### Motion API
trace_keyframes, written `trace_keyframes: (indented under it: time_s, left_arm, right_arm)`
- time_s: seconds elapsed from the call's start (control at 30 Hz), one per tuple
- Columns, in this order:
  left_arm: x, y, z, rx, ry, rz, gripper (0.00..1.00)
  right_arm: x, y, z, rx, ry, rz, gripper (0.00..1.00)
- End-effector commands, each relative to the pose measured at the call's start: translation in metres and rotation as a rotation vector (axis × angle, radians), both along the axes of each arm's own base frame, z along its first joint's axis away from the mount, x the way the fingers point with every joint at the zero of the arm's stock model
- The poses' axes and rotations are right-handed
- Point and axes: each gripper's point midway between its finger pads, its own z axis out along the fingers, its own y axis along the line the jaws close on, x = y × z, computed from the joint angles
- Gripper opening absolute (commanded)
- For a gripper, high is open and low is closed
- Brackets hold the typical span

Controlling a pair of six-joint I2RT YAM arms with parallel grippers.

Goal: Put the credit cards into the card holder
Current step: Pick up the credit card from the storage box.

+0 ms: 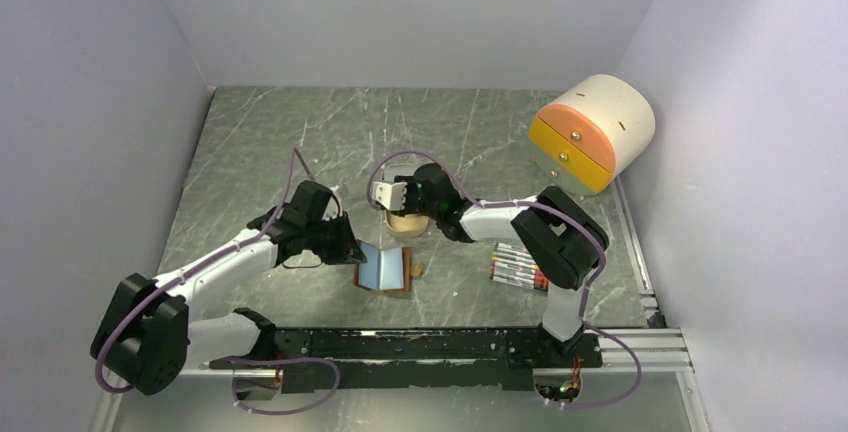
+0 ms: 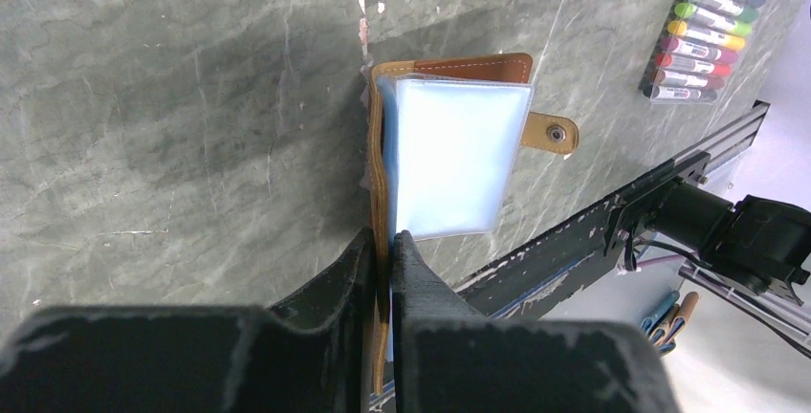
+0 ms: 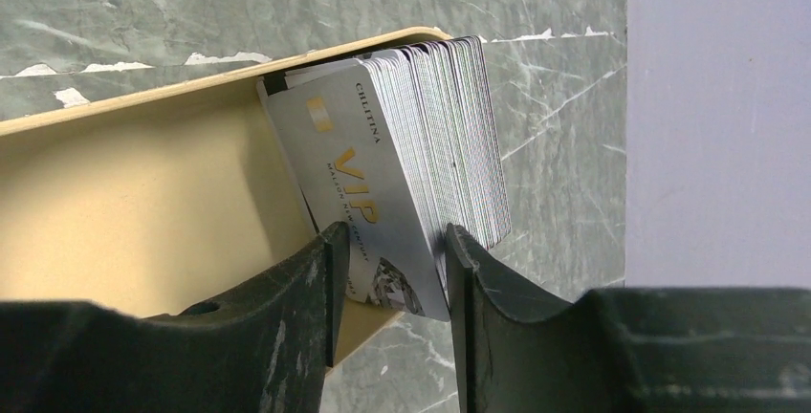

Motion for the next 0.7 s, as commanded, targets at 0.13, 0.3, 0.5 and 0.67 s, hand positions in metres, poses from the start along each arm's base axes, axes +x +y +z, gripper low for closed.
trace_keyframes:
  time_s: [0.13,0.3,0.5,0.67]
  left_arm:
    - [-0.001,-0.002,0.005,-0.039,-0.018,0.005,0.09]
    - [-0.001,-0.003,0.005,-0.046,-0.016,0.006,0.09]
    - [-0.001,-0.004,0.007,-0.051,-0.02,0.007,0.09]
    - [-0.001,-0.004,0.008,-0.056,-0.021,0.006,0.09]
  right_arm:
    - [0.003,0.003,0.032,0.076,-0.035,-0.006,0.4]
    - [-0.001,0.002,0.033,0.066,-0.019,0.01,0.38]
    - [-0.001,0.002,0.034,0.057,-0.014,0.011,0.38]
    - [-0.003,0.005,0.033,0.052,0.005,0.02,0.31]
